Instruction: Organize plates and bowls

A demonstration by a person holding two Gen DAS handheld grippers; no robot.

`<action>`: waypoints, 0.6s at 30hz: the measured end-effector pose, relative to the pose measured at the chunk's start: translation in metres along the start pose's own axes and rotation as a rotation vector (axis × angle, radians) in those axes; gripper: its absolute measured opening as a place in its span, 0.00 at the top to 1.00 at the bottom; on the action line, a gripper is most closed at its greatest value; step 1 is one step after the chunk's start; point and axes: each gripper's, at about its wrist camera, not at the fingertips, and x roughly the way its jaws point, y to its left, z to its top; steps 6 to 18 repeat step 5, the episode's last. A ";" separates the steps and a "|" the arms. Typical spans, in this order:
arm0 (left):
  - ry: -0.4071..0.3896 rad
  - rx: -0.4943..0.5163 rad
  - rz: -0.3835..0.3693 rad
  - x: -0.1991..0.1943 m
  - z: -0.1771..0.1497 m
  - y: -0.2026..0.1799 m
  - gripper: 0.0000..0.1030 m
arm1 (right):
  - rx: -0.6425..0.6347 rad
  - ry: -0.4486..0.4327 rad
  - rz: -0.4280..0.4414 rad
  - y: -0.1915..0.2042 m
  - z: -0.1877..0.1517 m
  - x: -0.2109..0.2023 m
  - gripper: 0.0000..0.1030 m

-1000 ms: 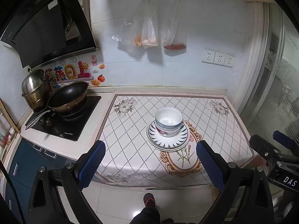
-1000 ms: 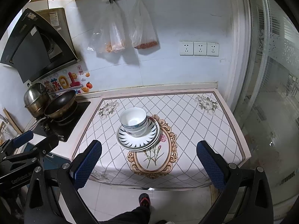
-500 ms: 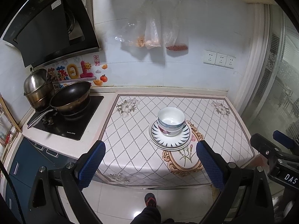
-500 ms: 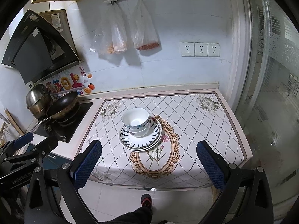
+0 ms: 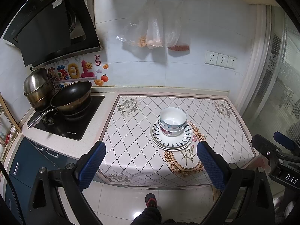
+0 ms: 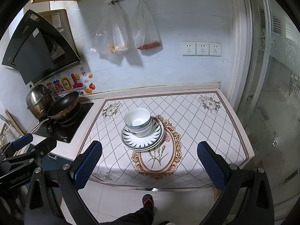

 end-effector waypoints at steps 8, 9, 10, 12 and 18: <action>-0.004 0.000 0.001 0.001 0.000 0.000 0.03 | 0.002 0.001 0.002 0.000 0.000 -0.001 0.00; -0.004 0.000 0.001 0.001 0.000 0.000 0.03 | 0.002 0.001 0.002 0.000 0.000 -0.001 0.00; -0.004 0.000 0.001 0.001 0.000 0.000 0.03 | 0.002 0.001 0.002 0.000 0.000 -0.001 0.00; -0.004 0.000 0.001 0.001 0.000 0.000 0.03 | 0.002 0.001 0.002 0.000 0.000 -0.001 0.00; -0.004 0.000 0.001 0.001 0.000 0.000 0.03 | 0.002 0.001 0.002 0.000 0.000 -0.001 0.00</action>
